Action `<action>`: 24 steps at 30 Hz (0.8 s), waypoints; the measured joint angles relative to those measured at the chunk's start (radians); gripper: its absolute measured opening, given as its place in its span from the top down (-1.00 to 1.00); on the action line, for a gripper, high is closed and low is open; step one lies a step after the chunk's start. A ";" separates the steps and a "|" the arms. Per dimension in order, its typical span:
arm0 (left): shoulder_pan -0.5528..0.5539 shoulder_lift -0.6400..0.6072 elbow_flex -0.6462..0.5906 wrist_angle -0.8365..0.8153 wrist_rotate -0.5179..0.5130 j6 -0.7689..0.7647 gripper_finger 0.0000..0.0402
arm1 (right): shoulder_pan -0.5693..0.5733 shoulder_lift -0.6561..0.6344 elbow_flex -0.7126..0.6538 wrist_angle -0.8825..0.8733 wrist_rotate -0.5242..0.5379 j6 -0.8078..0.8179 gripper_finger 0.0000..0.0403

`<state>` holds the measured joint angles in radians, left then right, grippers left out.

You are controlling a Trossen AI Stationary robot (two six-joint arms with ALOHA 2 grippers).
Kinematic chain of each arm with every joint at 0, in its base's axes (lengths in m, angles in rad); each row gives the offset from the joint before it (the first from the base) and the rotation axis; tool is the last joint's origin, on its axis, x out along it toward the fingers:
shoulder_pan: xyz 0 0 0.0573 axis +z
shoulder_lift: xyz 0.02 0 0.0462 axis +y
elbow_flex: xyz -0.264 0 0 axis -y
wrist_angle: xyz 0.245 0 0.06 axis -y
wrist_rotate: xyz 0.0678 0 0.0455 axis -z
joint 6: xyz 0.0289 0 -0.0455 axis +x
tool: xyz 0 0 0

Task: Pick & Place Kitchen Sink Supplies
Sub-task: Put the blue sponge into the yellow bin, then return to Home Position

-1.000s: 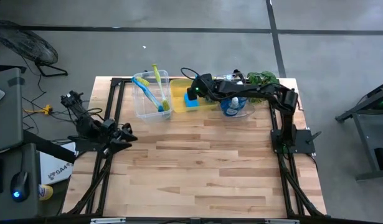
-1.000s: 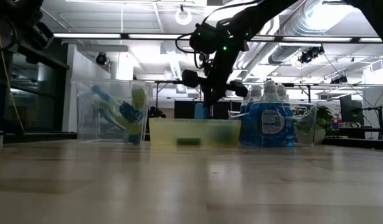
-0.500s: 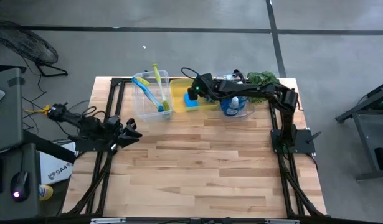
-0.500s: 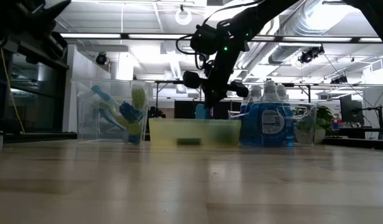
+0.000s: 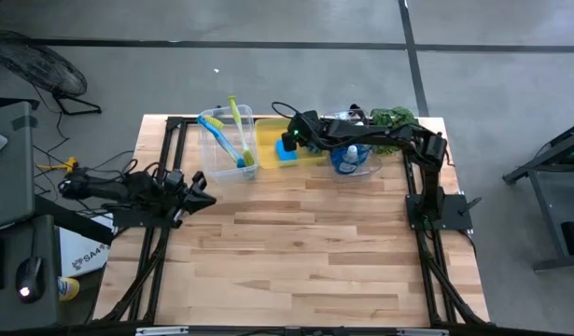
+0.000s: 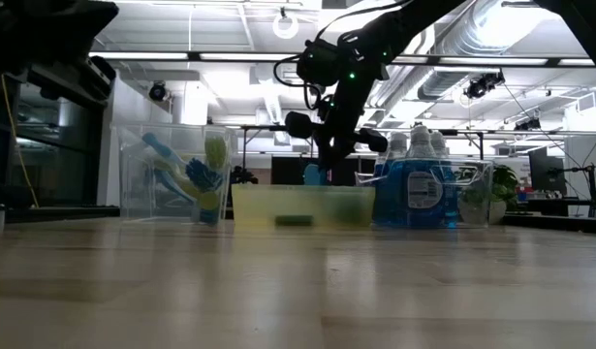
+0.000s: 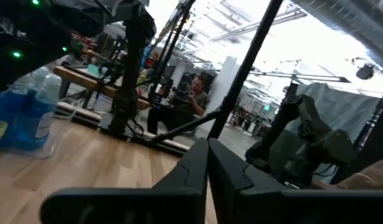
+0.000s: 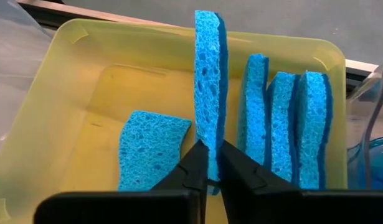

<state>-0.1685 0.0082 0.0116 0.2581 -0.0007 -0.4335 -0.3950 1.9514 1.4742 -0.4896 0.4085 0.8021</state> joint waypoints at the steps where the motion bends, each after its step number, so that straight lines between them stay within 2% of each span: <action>1: 0.006 0.000 0.000 0.000 0.013 0.000 0.97 | 0.000 0.000 0.000 0.000 0.000 0.000 0.87; 10: 0.012 0.000 0.000 -0.008 0.008 -0.015 0.97 | 0.000 0.000 0.000 0.000 0.000 -0.002 0.64; 15: 0.012 0.000 0.000 -0.052 -0.035 -0.015 0.96 | 0.000 -0.001 0.000 0.001 0.000 -0.002 0.52; 24: 0.012 0.000 0.000 -0.163 -0.070 -0.016 0.96 | 0.000 -0.024 0.000 0.073 -0.052 -0.048 0.47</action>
<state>-0.1570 0.0086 0.0116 0.0953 -0.0711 -0.4500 -0.3950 1.9273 1.4742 -0.4163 0.3565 0.7538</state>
